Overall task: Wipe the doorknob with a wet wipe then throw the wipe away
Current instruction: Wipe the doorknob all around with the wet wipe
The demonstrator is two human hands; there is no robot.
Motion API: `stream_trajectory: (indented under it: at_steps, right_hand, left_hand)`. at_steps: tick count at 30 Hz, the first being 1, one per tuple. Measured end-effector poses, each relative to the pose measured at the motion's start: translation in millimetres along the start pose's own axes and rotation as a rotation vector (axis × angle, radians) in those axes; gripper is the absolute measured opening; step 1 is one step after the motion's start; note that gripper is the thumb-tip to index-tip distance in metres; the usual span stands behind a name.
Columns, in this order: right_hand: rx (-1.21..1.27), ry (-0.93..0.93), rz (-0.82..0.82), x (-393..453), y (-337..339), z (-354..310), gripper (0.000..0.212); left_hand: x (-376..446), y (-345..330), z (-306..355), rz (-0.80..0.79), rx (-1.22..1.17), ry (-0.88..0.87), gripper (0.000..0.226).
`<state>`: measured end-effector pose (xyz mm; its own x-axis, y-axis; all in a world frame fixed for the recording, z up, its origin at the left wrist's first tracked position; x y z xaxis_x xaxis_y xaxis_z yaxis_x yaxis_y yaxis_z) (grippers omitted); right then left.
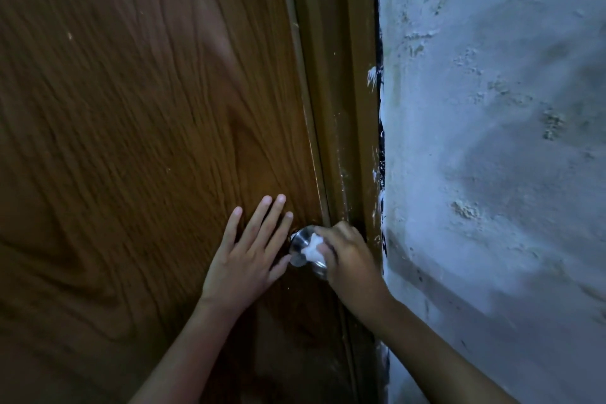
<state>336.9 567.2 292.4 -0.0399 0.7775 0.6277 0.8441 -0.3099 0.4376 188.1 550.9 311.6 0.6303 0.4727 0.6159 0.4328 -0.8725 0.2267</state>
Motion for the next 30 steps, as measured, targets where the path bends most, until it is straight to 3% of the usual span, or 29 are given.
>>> stream_trajectory:
  at_steps: [4,8,12,15,18,20,25,30]
  right_hand:
    - [-0.012,-0.162,0.084,-5.3,7.3,26.6,0.033]
    - [0.017,-0.156,0.218,-27.9,11.4,32.2,0.025]
    - [0.022,0.04,0.285,-31.2,10.7,15.2,0.019]
    - [-0.095,0.271,0.244,-39.3,0.6,7.4,0.015]
    - [-0.118,0.346,0.182,-54.8,-9.1,22.9,0.016]
    - [-0.076,0.298,0.163,-61.8,-8.6,32.0,0.016]
    - [0.011,0.041,0.298,-45.2,9.3,39.8,0.018]
    - [0.092,-0.047,0.215,-54.2,-1.5,40.1,0.015]
  left_hand:
    - [-0.8,-0.4,0.8,-0.007,0.002,0.0,0.067]
    - [-0.2,0.3,0.6,0.004,0.003,0.002,0.066]
    - [1.2,1.7,0.2,0.002,-0.017,-0.002,0.065]
    - [0.4,1.3,0.1,0.01,-0.031,0.006,0.065]
    - [0.0,0.6,0.2,0.009,-0.025,0.004,0.067]
    - [0.4,1.1,0.1,0.014,-0.024,0.002,0.067]
    - [0.5,1.7,1.0,0.024,0.001,-0.009,0.068]
    - [-0.3,1.0,1.9,0.036,-0.001,0.005,0.068]
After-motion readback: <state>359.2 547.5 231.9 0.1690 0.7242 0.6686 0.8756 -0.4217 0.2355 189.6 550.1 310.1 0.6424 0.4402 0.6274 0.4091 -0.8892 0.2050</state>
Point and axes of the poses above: each hand's wrist, its own x-axis towards the middle knuckle, its own y-axis out of the back of the hand, z = x × y, the point moved 4 cm from there along x, towards the middle knuckle, and after that the axes turned 11 degrees about z, right-handed, at the moved point
